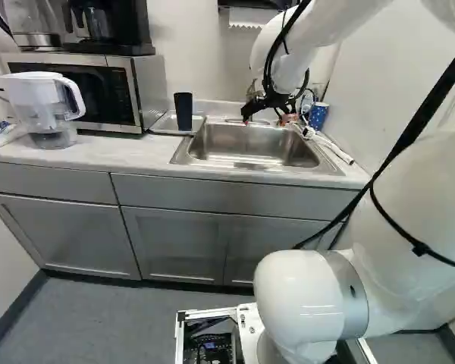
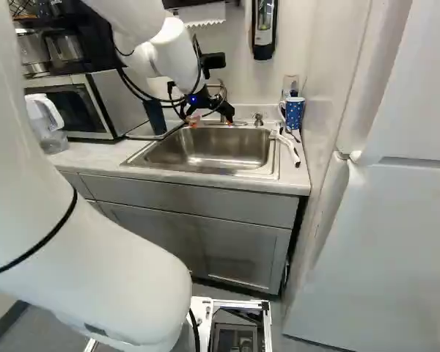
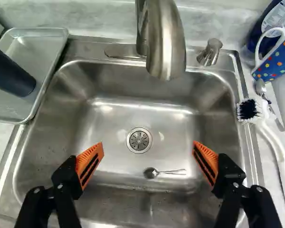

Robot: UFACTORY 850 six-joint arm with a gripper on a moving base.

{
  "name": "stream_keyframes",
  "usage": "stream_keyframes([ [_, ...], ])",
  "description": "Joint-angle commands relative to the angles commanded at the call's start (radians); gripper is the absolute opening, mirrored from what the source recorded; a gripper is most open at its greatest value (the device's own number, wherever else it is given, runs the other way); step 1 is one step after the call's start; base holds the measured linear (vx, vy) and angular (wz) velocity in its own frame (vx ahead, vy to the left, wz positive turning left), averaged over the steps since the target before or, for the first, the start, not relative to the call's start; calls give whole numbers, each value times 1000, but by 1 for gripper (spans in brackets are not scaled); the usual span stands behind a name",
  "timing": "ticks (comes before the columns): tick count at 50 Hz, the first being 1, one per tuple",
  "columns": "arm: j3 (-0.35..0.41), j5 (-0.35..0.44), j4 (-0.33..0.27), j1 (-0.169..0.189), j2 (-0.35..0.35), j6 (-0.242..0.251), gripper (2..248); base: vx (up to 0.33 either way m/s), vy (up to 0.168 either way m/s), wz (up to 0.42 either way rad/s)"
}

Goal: Rinse the cup and place it in the tray

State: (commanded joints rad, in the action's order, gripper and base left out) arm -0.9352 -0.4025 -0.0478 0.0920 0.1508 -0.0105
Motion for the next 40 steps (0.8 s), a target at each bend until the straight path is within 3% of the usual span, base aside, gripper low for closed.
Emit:
stream_keyframes([
  [40, 0, 0, 0, 0, 0, 0, 247, -67, 50, -3],
])
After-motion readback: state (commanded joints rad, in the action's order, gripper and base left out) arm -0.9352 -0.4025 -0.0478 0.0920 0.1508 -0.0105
